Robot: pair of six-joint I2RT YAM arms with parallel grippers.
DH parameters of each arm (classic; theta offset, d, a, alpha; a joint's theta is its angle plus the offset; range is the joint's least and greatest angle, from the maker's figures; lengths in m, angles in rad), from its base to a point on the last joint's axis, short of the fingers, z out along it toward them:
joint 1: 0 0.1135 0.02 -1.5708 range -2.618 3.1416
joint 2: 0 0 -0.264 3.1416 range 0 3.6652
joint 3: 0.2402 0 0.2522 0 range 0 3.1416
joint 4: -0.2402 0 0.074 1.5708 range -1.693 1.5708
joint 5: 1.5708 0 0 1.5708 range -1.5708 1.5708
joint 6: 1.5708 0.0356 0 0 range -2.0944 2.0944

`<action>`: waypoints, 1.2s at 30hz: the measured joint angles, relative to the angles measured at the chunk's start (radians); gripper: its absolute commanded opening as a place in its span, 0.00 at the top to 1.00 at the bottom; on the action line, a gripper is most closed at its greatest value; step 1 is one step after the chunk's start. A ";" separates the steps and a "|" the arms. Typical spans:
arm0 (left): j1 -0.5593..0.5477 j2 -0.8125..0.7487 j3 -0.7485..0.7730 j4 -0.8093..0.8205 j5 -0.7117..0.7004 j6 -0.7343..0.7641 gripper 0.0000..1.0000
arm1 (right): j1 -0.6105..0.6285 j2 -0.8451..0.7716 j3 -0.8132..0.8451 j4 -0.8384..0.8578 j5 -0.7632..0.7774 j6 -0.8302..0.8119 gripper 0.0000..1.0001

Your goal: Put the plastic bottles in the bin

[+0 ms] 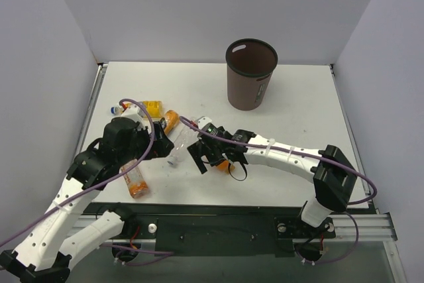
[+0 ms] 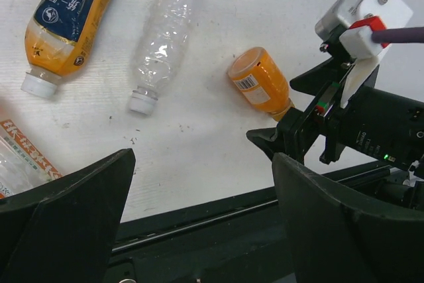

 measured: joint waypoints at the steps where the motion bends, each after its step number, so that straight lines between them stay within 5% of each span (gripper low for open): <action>1: 0.000 0.006 -0.001 0.000 -0.001 0.000 0.04 | 0.002 0.009 0.000 -0.004 -0.003 -0.014 0.03; 12: 0.000 -0.095 -0.075 0.000 -0.133 -0.064 0.04 | -0.018 0.127 0.011 -0.026 0.067 -0.077 0.07; 24: 0.000 -0.083 -0.079 -0.044 -0.198 -0.083 0.04 | -0.097 0.178 0.015 0.021 0.088 -0.046 0.54; 36: 0.002 -0.078 -0.078 -0.060 -0.260 -0.083 0.04 | -0.191 0.051 0.120 -0.005 -0.036 0.022 0.58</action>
